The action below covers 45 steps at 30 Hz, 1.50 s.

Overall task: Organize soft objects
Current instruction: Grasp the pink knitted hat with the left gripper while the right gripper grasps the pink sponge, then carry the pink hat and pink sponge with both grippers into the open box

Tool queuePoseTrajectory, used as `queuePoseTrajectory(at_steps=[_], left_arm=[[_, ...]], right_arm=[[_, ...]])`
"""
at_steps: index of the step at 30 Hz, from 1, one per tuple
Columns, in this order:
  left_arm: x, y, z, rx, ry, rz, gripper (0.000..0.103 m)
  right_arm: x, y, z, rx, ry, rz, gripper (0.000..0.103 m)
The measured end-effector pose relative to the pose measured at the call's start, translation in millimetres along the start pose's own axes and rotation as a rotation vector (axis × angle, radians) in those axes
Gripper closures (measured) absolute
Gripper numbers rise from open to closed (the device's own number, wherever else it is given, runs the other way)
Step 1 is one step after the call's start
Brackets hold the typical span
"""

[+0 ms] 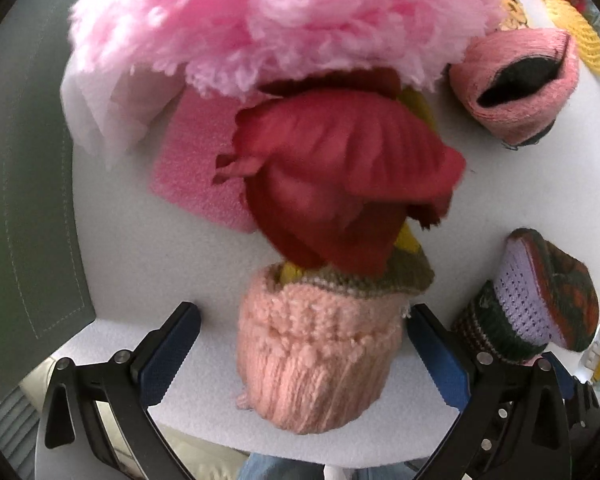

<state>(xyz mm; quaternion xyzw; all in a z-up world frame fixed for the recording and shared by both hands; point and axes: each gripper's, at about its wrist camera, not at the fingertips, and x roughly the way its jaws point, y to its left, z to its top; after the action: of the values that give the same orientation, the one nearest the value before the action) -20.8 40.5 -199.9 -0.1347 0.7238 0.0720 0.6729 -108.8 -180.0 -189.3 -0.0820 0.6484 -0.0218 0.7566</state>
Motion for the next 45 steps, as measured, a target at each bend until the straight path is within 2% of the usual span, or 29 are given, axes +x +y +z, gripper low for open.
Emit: queuePoseTrajectory(at_steps=[2, 4, 5, 6, 7, 8, 10, 17, 20, 24, 32, 38, 41, 42, 45], left_arm=[[1.3, -1.3, 2.2, 0.002, -0.007, 0.012, 0.0], [-0.7, -9.3, 1.7, 0.026, -0.042, 0.023, 0.01], [-3.2, -12.2, 0.8, 0.043, -0.057, 0.011, 0.022], [-5.3, -15.4, 0.1, 0.057, -0.067, 0.01, 0.035], [-6.6, -18.2, -0.2, 0.071, -0.074, 0.008, 0.041], [-6.9, -19.9, -0.7, 0.08, -0.078, 0.012, 0.05], [-6.0, -22.0, -1.7, 0.094, -0.079, 0.015, 0.054], [-7.0, -25.8, -21.0, 0.205, -0.106, 0.03, 0.055], [-9.8, -24.6, -28.1, 0.235, -0.113, 0.018, 0.055], [-17.7, -20.7, -29.0, 0.227, -0.159, -0.037, 0.055], [-49.4, 9.5, -26.0, 0.211, -0.25, -0.064, 0.055], [-88.9, 25.0, -32.5, 0.19, -0.361, -0.02, 0.055], [-110.6, 33.9, -49.1, 0.156, -0.419, 0.0, 0.055], [-126.5, 39.5, -70.3, 0.146, -0.434, 0.004, 0.055], [-149.9, 57.4, -72.6, 0.096, -0.479, 0.012, 0.055]], right_arm=[[-0.5, 6.2, -0.8, -0.005, 0.008, -0.004, 0.001], [-1.5, 8.0, 0.1, -0.006, 0.016, -0.003, 0.006], [-5.0, -1.0, 3.0, -0.006, 0.016, -0.002, 0.008], [-10.3, -2.4, 5.6, -0.007, 0.014, -0.002, 0.015], [-15.6, -1.4, 6.7, -0.008, 0.009, -0.003, 0.025], [-17.5, -2.3, 6.5, -0.011, 0.008, 0.004, 0.029], [-18.0, -1.8, 7.2, -0.022, 0.02, 0.008, 0.03], [-21.9, -11.8, -2.8, -0.008, 0.04, 0.054, 0.03], [-35.7, -13.2, -10.0, -0.012, 0.04, 0.06, 0.03], [-51.3, -13.2, -9.2, -0.014, 0.032, 0.087, 0.03], [-86.7, -8.2, -2.3, -0.05, -0.012, 0.112, 0.03], [-113.2, 13.4, 5.1, -0.127, -0.086, 0.14, 0.03], [-127.1, 27.7, 11.3, -0.183, -0.12, 0.156, 0.03], [-135.0, 34.5, 16.8, -0.205, -0.133, 0.16, 0.03], [-162.9, 51.2, 36.7, -0.254, -0.161, 0.17, 0.03]])
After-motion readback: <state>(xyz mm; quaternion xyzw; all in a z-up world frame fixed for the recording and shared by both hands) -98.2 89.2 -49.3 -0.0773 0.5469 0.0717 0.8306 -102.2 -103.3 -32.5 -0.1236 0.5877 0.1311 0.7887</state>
